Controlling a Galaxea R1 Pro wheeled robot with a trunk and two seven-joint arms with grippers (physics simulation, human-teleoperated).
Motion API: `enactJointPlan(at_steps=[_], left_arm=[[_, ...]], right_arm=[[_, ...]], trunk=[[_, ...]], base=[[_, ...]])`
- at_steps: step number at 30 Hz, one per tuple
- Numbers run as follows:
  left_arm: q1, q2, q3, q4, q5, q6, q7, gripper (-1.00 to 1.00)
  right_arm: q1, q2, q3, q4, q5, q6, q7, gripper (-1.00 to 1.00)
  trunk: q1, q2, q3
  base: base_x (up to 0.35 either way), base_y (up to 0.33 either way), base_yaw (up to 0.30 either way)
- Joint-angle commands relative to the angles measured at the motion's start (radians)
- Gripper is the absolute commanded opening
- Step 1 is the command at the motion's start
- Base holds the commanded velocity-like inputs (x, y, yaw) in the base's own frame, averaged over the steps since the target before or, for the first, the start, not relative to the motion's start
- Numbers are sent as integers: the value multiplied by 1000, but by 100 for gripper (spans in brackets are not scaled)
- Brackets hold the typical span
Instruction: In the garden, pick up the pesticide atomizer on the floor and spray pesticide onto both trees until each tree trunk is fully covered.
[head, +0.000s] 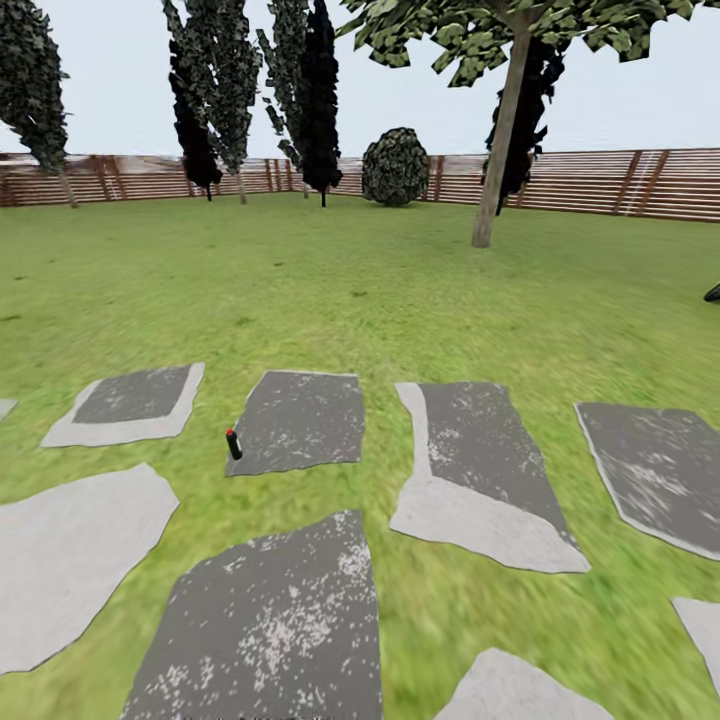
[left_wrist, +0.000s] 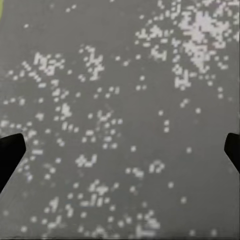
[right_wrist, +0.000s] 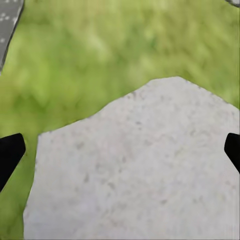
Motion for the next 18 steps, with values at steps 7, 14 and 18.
enactJointPlan(at_steps=[7,14,18], left_arm=[[-1,0,0,1,0,-4,0,100],[-1,0,-1,0,-1,-4,0,100],[-1,0,-1,-1,-1,-4,0,100]], right_arm=[[0,0,0,0,6,-2,0,100],[0,0,0,0,6,-3,0,100],[0,0,0,0,6,-2,-1,100]], trunk=[[0,0,-4],[0,0,-7],[0,0,-9]], base=[[0,0,278],[105,0,279],[297,-39,278]])
